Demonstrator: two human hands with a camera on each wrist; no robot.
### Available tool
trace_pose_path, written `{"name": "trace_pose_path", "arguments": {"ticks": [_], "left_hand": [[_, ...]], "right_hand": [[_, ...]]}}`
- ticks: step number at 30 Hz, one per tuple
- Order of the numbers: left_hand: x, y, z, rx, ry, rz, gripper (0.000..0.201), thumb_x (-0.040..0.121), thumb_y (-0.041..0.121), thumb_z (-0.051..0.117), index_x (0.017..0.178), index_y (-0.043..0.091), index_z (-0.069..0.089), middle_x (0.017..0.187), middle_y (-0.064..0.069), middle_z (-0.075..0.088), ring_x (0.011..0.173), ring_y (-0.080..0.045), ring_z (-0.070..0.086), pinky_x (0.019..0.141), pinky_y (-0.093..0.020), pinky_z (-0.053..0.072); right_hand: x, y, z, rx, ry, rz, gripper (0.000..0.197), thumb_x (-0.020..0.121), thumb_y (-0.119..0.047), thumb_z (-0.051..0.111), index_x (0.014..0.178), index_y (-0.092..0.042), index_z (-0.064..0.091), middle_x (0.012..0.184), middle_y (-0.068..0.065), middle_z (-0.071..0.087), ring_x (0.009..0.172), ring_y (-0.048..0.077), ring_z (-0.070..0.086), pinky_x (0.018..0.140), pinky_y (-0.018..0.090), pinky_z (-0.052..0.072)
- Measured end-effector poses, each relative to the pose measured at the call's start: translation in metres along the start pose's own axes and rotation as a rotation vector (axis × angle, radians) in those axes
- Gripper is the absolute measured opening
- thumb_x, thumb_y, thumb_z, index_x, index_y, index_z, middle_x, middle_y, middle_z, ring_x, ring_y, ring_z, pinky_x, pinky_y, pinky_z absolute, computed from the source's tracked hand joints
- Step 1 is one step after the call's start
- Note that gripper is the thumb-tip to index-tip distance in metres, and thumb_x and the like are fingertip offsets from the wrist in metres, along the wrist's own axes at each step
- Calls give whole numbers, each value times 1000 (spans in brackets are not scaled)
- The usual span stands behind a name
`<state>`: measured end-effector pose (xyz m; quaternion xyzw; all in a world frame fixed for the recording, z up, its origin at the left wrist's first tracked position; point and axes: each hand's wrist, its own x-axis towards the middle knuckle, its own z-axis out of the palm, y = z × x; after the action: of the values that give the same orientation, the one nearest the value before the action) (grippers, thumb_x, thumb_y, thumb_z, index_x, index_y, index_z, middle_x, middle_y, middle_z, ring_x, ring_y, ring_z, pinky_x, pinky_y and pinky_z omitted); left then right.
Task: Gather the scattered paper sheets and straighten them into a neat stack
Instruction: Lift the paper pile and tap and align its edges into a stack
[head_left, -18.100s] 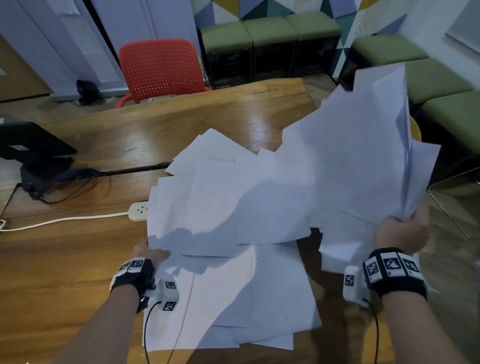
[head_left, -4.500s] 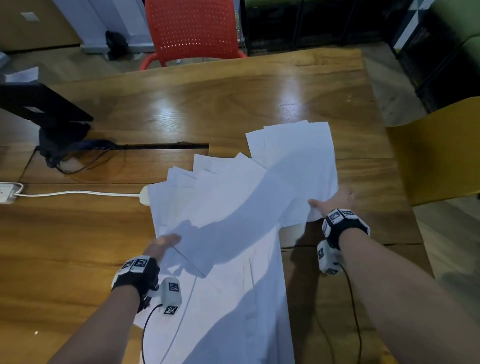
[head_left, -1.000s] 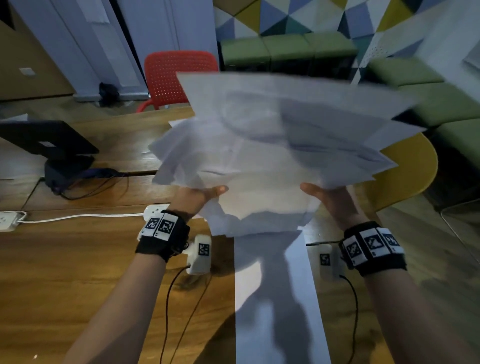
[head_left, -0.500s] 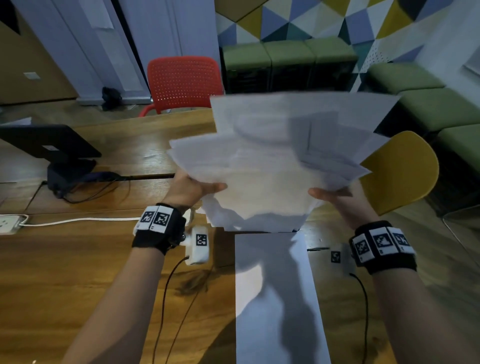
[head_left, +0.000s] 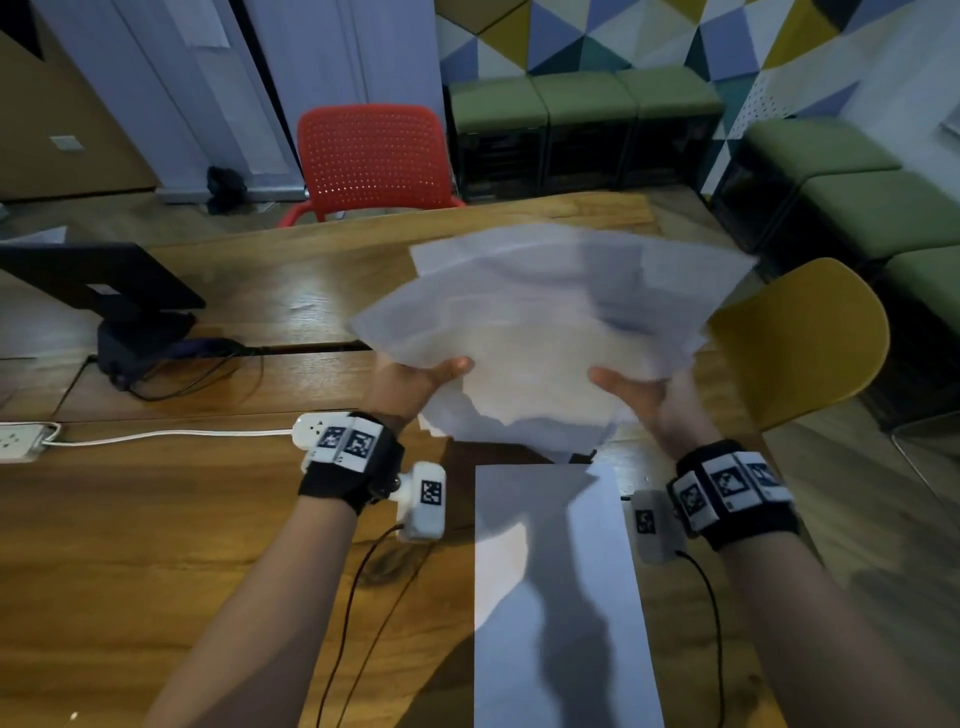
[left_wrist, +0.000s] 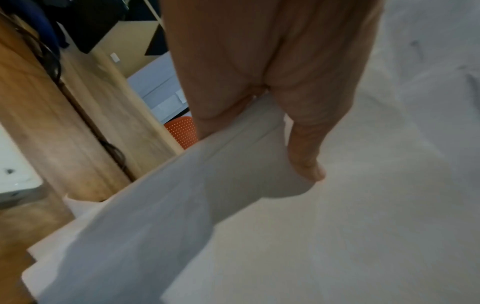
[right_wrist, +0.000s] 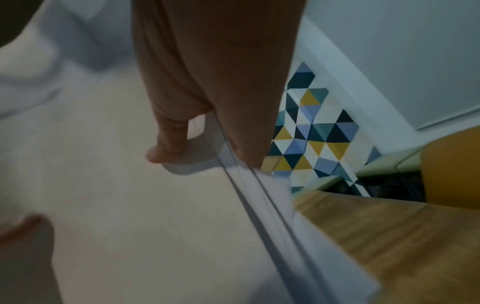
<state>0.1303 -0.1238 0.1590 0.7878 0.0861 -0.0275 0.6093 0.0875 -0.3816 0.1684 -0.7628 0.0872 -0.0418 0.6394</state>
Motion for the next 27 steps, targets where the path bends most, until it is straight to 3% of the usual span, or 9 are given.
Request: {"name": "trace_pose_path", "arguments": {"ticks": [3,8,10,12,15,17,20,24,27], "left_hand": [[-7,-2,15,-11,-15,31,49,75,11,79,120,1,61,117,-13,66,108,-27,63,96,-44,52],[-6,20,13,11,40,224,39,82,11,72,117,0,59,115,-11,63,104,-21,60,84,-20,50],[-8,30,10,-27,102,284,35,83,9,71,114,-2,61,115,-17,64,103,-18,62,85,-18,50],[-13,37,7,-67,183,357,23,82,4,70,104,-3,65,110,-18,65,95,3,62,82,-8,46],[-19,43,5,-141,267,436,23,79,-7,69,97,6,64,99,2,62,84,21,59,74,-1,44],[-20,41,2,-198,310,412,22,79,-7,70,95,7,62,94,4,63,84,16,62,74,-6,49],[-22,35,0,-275,321,332,29,78,-1,72,102,11,61,96,-6,66,87,-4,68,78,-26,57],[-25,26,-1,-341,300,240,39,79,-4,71,95,28,56,92,6,64,77,5,66,77,-24,58],[-26,25,-6,-368,260,175,32,77,1,75,98,20,59,91,-2,65,80,-5,67,73,-26,58]], "right_hand": [[9,32,3,-15,74,147,44,76,-25,78,113,-6,64,113,9,68,105,18,63,92,32,48],[12,1,0,65,162,-103,48,80,0,71,121,-10,48,106,-8,61,87,-18,59,77,4,46],[10,-19,0,99,192,-216,46,80,5,69,122,1,49,104,2,61,82,-17,59,72,6,47],[3,-35,1,100,188,-315,43,79,6,70,118,3,53,104,6,61,83,-15,59,72,7,48],[-6,-42,0,22,144,-349,35,78,2,73,102,-18,58,96,-7,61,82,-19,59,69,2,45],[-3,-34,-2,-78,47,-213,25,77,-12,77,99,-15,65,91,-4,67,80,-4,64,65,8,49],[4,-5,-9,-111,-11,2,17,77,-16,77,92,-19,71,88,-4,72,89,22,69,80,37,56],[-1,17,-10,61,-41,93,20,78,-8,74,92,-23,70,90,-6,75,88,10,72,90,36,54],[0,26,-6,0,-20,139,17,79,-11,74,95,-6,70,96,7,73,91,21,70,94,41,51]]}}
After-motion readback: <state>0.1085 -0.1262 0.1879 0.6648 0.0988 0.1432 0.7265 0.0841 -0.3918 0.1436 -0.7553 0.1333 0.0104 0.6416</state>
